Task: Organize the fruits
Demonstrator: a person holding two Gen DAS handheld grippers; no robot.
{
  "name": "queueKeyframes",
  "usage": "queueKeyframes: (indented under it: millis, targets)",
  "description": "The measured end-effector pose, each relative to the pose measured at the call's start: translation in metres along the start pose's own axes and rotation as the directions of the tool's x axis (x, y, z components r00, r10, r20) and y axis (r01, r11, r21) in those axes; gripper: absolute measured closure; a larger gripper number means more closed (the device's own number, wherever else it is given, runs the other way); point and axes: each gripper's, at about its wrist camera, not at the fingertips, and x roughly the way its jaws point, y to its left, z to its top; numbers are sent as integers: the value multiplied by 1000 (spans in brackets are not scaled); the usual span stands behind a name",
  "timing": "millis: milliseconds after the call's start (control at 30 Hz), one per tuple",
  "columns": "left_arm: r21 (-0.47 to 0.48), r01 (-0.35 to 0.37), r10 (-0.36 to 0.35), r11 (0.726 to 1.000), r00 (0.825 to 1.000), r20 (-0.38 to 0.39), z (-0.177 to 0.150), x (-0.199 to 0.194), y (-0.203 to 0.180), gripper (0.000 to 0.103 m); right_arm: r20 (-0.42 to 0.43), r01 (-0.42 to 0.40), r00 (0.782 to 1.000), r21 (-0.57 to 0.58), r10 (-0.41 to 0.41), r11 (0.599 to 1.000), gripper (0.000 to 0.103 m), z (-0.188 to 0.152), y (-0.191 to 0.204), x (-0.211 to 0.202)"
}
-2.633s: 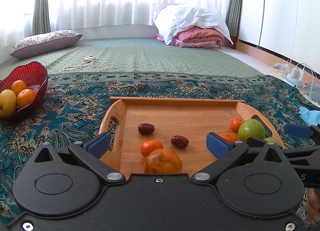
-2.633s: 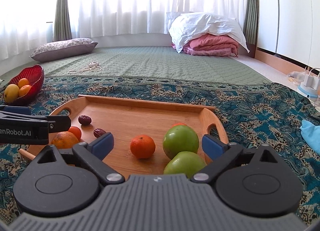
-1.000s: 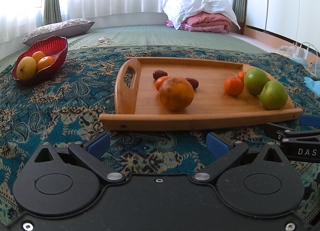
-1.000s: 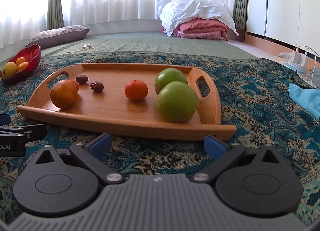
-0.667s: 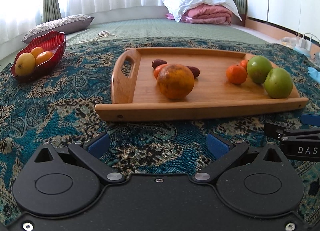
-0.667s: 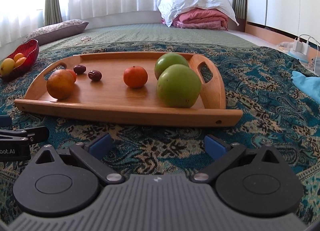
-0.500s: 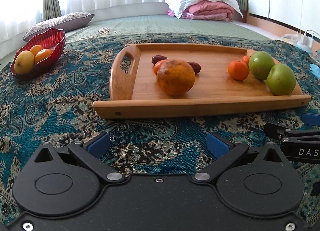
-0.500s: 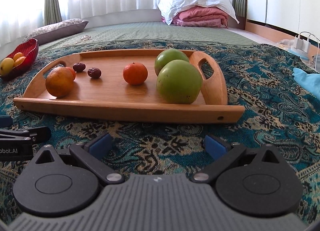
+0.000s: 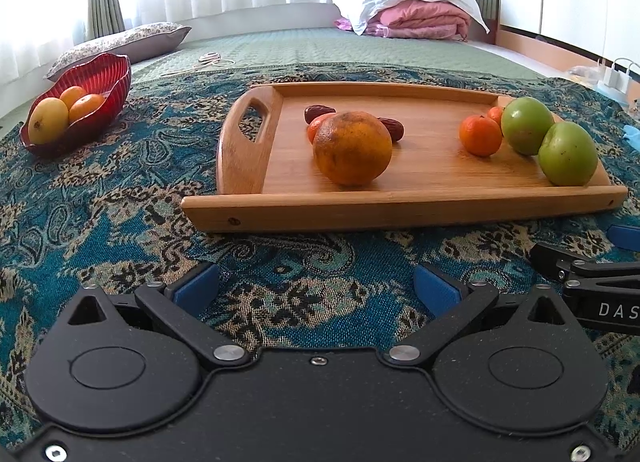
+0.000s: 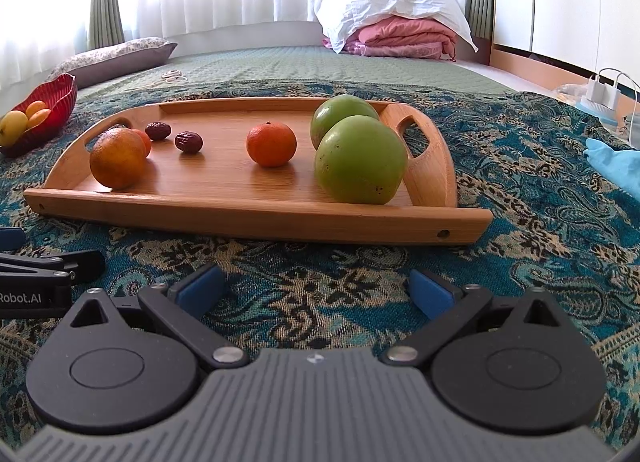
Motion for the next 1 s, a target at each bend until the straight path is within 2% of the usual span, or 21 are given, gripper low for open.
queueKeyframes:
  millis: [1000]
  targets:
    - [0, -3, 3, 1000, 1000, 22, -4, -4, -1, 0, 19, -4, 1000, 5, 4, 1000, 0, -3, -1, -2]
